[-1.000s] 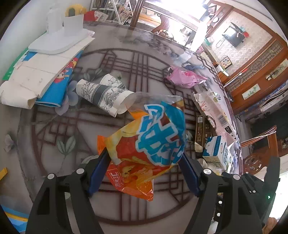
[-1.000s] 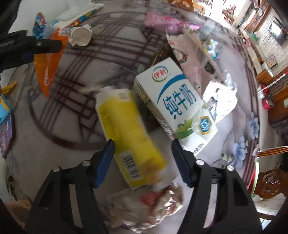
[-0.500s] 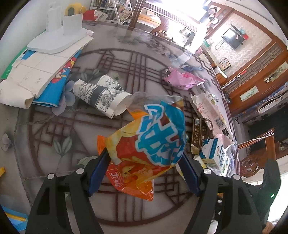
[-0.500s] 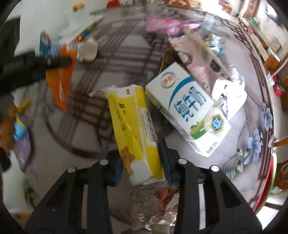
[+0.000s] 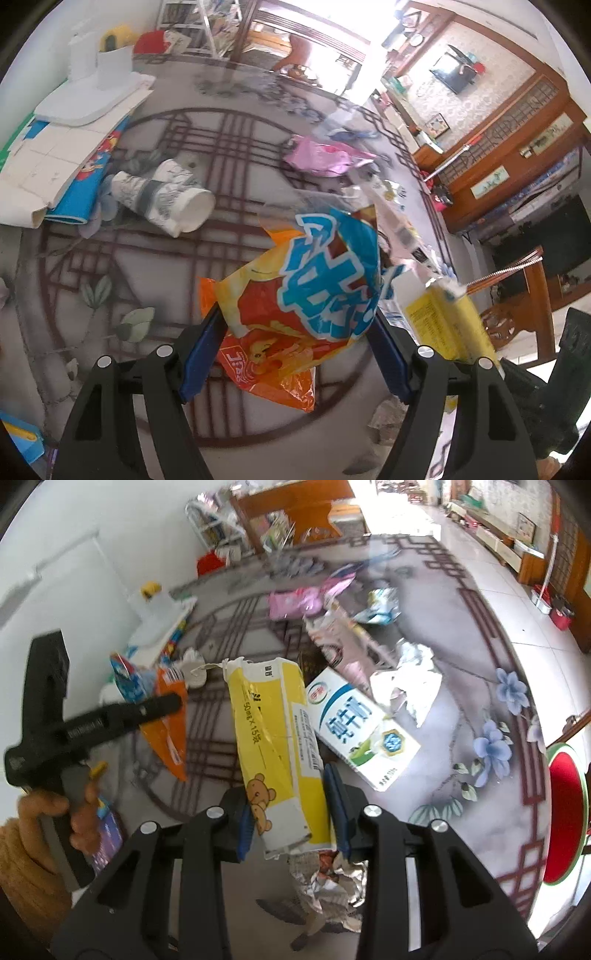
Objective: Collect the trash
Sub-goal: 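Grasp the yellow tissue pack with the right tool while the left tool holds the snack bag, then carry the snack bag and tissue pack over to the red bucket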
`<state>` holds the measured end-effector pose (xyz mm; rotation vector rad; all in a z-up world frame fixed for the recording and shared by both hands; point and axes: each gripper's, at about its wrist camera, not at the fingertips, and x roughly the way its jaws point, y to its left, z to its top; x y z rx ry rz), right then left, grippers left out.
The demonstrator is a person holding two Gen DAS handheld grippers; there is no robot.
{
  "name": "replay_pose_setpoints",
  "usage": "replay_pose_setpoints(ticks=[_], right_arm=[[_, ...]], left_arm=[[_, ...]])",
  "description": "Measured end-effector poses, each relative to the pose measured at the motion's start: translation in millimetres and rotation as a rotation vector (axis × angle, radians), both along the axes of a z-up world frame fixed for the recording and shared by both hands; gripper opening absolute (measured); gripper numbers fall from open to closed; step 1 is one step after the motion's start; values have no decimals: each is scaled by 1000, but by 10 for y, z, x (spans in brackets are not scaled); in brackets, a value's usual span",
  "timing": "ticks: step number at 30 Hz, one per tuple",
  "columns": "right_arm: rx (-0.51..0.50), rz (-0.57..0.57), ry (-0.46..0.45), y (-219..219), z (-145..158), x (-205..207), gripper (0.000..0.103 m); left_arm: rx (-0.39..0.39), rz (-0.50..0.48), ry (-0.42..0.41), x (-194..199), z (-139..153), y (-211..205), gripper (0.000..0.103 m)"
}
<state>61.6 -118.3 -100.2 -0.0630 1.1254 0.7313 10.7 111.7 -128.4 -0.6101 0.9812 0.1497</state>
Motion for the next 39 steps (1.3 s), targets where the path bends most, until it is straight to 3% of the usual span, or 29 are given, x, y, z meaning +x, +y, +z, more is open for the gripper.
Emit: replay_pose_setpoints(ticks=[19, 39], right_arm=[[79, -145, 18, -520, 45, -66, 34], [107, -183, 46, -717, -7, -3, 34]], left_arm=[[15, -95, -34, 33, 194, -441, 71], [22, -94, -30, 55, 220, -507, 71]])
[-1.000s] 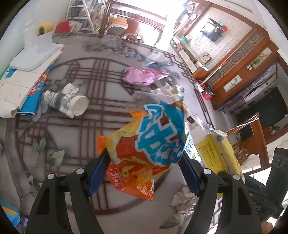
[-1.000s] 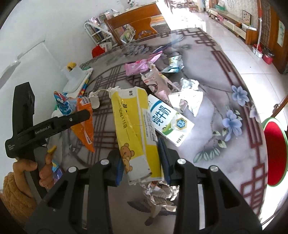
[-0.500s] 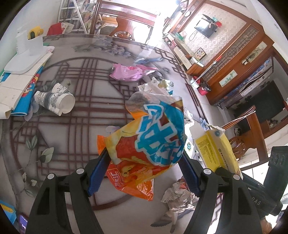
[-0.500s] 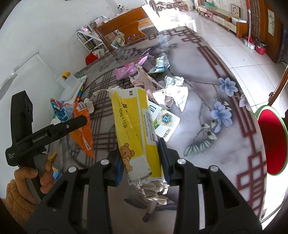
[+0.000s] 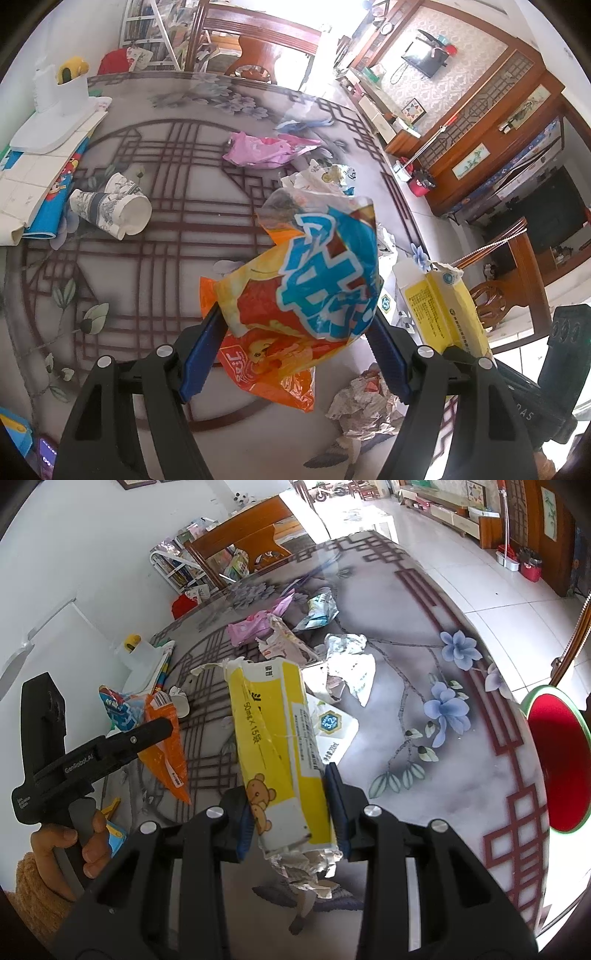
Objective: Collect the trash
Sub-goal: 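Carry the snack bag and tissue pack over to the red bucket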
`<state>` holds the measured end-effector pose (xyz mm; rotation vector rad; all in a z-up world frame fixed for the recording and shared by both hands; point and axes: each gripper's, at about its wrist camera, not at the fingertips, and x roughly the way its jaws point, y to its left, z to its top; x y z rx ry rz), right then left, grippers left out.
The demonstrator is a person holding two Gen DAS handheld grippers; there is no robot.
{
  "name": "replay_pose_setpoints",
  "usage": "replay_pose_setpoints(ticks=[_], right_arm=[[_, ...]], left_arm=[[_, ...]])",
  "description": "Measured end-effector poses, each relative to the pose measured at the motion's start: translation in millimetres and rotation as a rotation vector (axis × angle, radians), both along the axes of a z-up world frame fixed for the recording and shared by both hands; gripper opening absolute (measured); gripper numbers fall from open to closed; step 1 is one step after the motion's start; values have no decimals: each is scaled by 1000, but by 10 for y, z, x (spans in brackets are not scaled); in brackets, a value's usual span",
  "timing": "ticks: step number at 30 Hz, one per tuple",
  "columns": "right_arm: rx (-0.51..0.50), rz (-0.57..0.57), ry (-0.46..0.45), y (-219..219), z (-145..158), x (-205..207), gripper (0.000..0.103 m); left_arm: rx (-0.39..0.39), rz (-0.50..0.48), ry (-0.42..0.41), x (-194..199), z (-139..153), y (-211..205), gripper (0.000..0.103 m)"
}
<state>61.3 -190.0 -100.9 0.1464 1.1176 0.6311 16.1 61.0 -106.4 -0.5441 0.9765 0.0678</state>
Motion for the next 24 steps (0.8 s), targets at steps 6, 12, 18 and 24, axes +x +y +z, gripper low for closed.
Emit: replay_pose_setpoints(ticks=[6, 12, 18, 24], right_arm=[[8, -25, -4, -99, 28, 44, 34], [15, -48, -14, -196, 64, 79, 34], [21, -69, -34, -356, 138, 100, 34], [17, -118, -36, -677, 158, 117, 34]], left_arm=[[7, 3, -8, 59, 44, -66, 71], [31, 18, -28, 48, 127, -87, 71], [27, -14, -54, 77, 232, -271, 71], [16, -63, -66, 181, 271, -583, 71]])
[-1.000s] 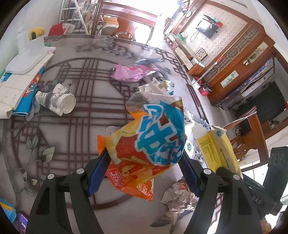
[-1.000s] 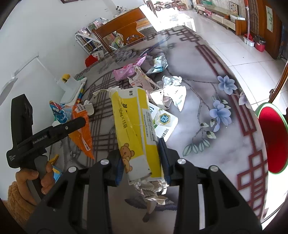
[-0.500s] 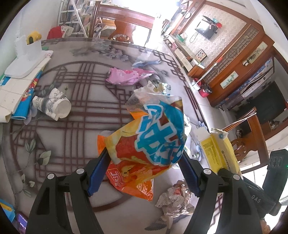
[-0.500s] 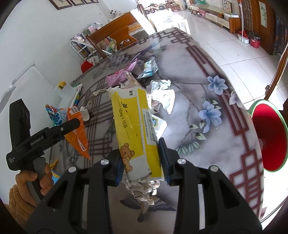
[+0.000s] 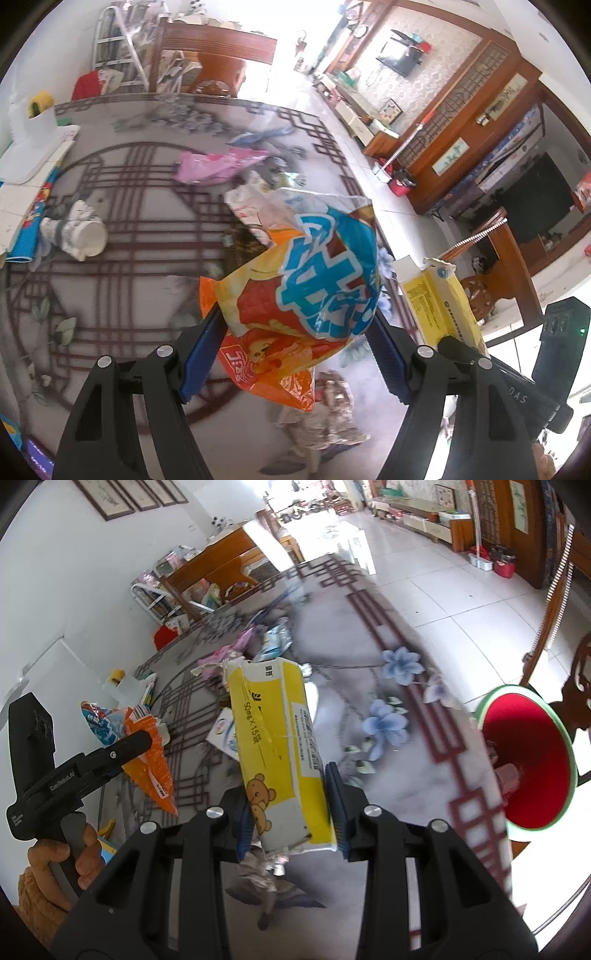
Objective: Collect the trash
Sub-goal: 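Carry the snack bag and tissue pack over to the red bucket, then open both tools to drop the snack bag and tissue pack into the bucket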
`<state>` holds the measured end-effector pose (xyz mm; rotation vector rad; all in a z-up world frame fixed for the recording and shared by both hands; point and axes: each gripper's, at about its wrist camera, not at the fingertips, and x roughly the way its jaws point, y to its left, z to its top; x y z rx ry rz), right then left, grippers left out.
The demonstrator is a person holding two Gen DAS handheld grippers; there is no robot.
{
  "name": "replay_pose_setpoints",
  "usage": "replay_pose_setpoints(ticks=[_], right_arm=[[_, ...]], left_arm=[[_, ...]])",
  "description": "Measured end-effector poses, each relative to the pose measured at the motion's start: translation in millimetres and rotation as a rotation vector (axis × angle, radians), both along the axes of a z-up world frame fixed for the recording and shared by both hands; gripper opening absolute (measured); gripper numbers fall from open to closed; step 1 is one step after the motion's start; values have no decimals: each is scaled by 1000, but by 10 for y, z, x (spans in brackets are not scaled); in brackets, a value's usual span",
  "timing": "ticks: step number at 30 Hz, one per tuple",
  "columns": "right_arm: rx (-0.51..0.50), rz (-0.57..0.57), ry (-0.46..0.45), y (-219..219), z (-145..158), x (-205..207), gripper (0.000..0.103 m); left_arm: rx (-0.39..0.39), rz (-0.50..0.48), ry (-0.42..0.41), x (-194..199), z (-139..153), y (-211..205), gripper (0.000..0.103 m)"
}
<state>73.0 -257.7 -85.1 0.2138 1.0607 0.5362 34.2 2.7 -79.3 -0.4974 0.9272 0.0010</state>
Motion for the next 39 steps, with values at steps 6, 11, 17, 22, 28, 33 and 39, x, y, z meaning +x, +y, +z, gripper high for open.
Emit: replay_pose_setpoints(ticks=[6, 11, 17, 22, 28, 33, 39], right_arm=[[19, -60, 17, -428, -50, 82, 34], [44, -98, 33, -768, -90, 161, 34], [48, -142, 35, -1208, -95, 270, 34], [42, -190, 9, -1663, -32, 305, 34], [48, -278, 30, -2261, -123, 295, 34], [72, -358, 59, -2711, -209, 310, 34], [87, -417, 88, -3029, -318, 352, 34]], left_arm=[[7, -47, 4, 106, 30, -367, 71], [15, -80, 8, 211, 60, -699, 71], [-3, -128, 3, 372, 88, -1162, 71], [-27, -198, -11, 530, 83, -1661, 71], [-59, -294, 11, 740, -14, -2301, 71], [-58, -382, 21, 892, -87, -2791, 71], [-48, -452, 45, 1058, -175, -3191, 71]])
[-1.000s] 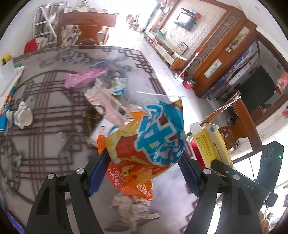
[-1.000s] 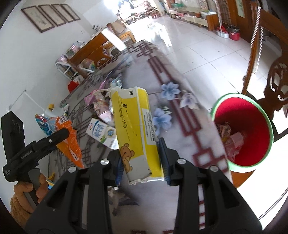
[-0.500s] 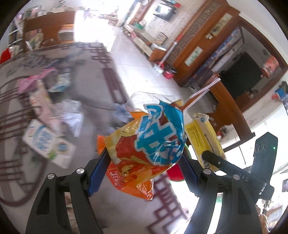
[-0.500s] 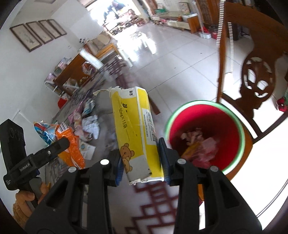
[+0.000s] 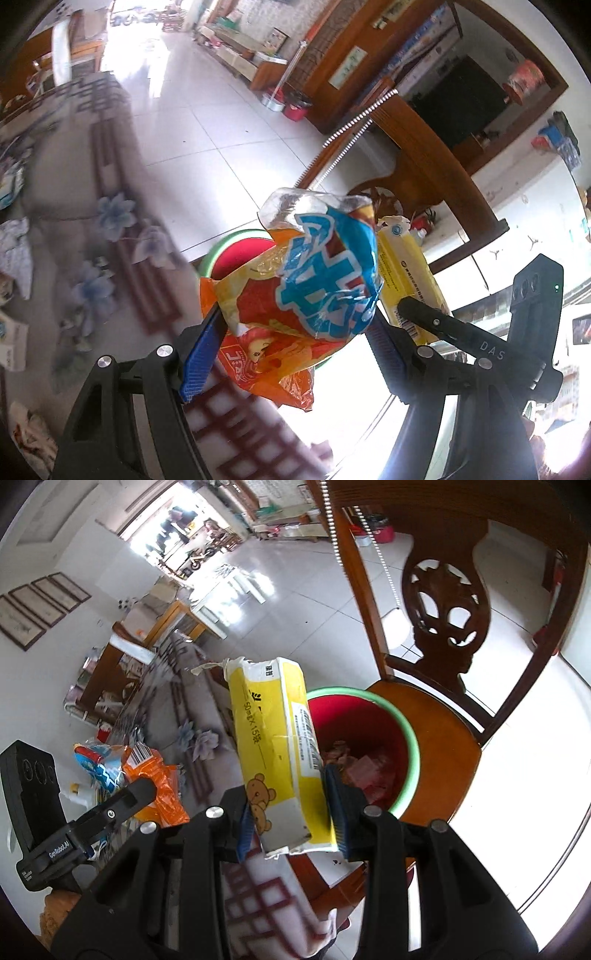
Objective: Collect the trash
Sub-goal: 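Open both tools to drop the snack bag and tissue pack into the bucket, then move both open tools back over the table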
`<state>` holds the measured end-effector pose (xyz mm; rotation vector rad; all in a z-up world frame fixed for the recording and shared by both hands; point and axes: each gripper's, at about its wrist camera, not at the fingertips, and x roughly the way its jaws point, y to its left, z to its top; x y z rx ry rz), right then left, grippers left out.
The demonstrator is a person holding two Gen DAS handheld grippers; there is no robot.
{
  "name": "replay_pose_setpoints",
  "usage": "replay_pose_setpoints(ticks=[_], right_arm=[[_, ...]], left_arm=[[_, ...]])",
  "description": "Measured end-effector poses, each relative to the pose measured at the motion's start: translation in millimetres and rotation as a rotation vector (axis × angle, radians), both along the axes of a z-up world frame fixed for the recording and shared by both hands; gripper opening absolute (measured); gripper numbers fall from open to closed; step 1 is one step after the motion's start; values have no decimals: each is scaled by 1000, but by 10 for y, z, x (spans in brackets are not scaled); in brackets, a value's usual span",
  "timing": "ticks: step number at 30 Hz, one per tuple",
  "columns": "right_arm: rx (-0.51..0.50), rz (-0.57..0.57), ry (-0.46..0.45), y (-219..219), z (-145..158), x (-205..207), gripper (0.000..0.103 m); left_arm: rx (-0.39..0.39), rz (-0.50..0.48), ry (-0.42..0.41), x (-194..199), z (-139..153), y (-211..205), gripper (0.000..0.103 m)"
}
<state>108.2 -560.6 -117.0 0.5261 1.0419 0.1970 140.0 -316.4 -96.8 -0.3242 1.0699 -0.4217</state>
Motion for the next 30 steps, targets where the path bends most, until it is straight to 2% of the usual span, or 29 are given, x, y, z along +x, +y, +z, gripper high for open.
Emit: replay_pose_setpoints(ticks=[6, 9, 20, 25, 30], right_arm=[[-1, -2, -4, -79, -21, 94, 38], [17, -7, -11, -72, -10, 145, 78], [-36, 18, -27, 127, 8, 173, 80], [-45, 70, -23, 411, 3, 187, 80], [-55, 141, -11, 830, -8, 192, 80]], left_arm=[[5, -25, 7, 144, -46, -174, 75], [7, 1, 13, 182, -74, -160, 86], [23, 102, -7, -28, -5, 214, 87], [31, 192, -33, -261, 79, 577, 87], [25, 299, -22, -471, 46, 1061, 87]])
